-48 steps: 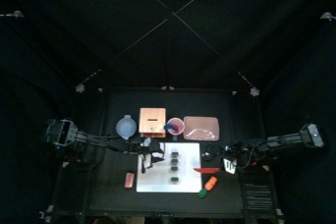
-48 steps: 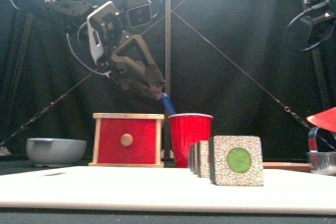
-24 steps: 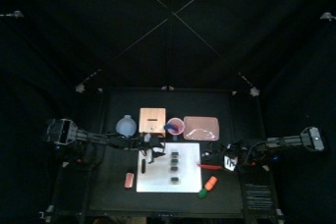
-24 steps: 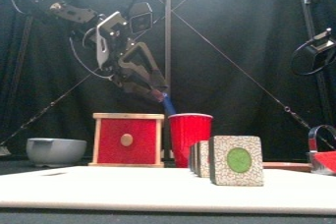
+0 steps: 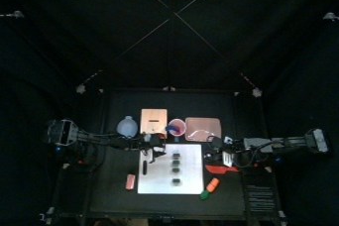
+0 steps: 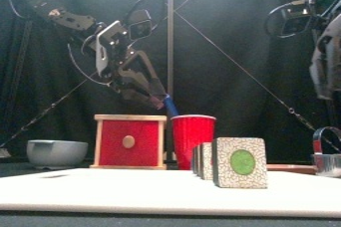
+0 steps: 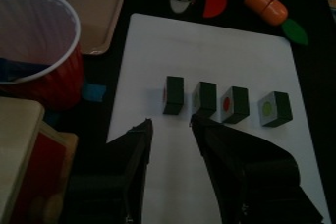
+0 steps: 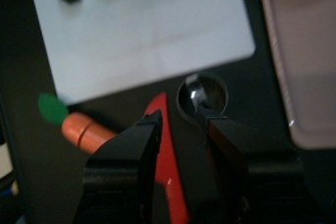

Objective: Place sushi on board then cut the sushi with the knife then place the pieces on the plate
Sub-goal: Place the 4 sushi pieces on the plate

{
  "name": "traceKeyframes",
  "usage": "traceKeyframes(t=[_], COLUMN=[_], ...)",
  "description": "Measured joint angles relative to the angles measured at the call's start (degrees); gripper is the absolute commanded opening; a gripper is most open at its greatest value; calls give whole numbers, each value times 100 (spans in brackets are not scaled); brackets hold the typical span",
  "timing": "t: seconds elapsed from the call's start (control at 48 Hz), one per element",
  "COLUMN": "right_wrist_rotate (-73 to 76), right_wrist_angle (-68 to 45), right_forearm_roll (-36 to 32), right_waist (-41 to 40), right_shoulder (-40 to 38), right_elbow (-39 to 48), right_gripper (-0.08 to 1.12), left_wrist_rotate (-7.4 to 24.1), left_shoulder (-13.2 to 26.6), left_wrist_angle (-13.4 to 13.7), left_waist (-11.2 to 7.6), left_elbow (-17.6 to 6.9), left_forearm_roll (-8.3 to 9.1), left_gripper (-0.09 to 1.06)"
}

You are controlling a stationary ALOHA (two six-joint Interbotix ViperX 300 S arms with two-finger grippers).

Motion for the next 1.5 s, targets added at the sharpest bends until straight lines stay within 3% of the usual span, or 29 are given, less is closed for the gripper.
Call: traceKeyframes(t=[0.292, 0.688, 1.5], right_wrist_rotate=[88, 70, 79], right_wrist_angle=[-1837, -2039, -1802], right_forearm_roll=[-475, -554, -396], right_waist=[-246, -229, 53], right_shoulder=[1459, 3357, 4263], right_elbow=[-281, -1283, -1863], right_gripper=[74, 73, 73], left_wrist_rotate=[9, 26, 26], left_shoulder=[-9, -9, -9], left_wrist_angle=[-70, -70, -70], left_waist=[167, 246, 255], left_elbow=[158, 299, 422], left_forearm_roll=[0, 149, 158], left_gripper=[77, 76, 76])
